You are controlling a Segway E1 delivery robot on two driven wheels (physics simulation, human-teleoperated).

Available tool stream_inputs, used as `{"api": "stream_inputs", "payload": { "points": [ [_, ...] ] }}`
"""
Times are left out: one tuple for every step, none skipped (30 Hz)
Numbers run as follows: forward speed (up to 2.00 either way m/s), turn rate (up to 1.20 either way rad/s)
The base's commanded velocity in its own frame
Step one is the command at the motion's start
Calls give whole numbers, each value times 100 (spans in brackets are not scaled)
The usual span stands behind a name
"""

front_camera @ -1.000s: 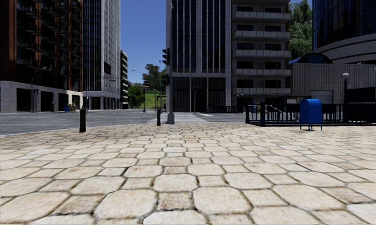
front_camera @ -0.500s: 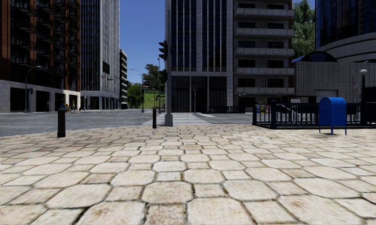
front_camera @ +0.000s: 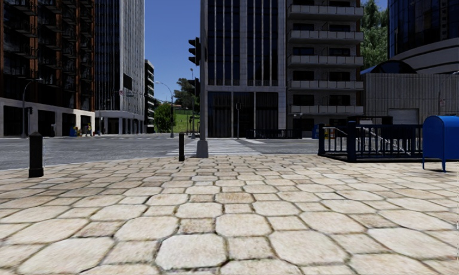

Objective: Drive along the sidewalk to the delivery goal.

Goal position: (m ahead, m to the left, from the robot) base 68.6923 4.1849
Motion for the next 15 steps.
{"api": "stream_inputs", "payload": {
  "points": [
    [200, -23],
    [200, -24],
    [200, -24],
    [200, -24],
    [200, -24],
    [200, -24],
    [200, -19],
    [200, -13],
    [200, -13],
    [200, -11],
    [200, -5],
    [200, 0],
    [200, 0],
    [200, 0],
    [200, 0]
  ]
}}
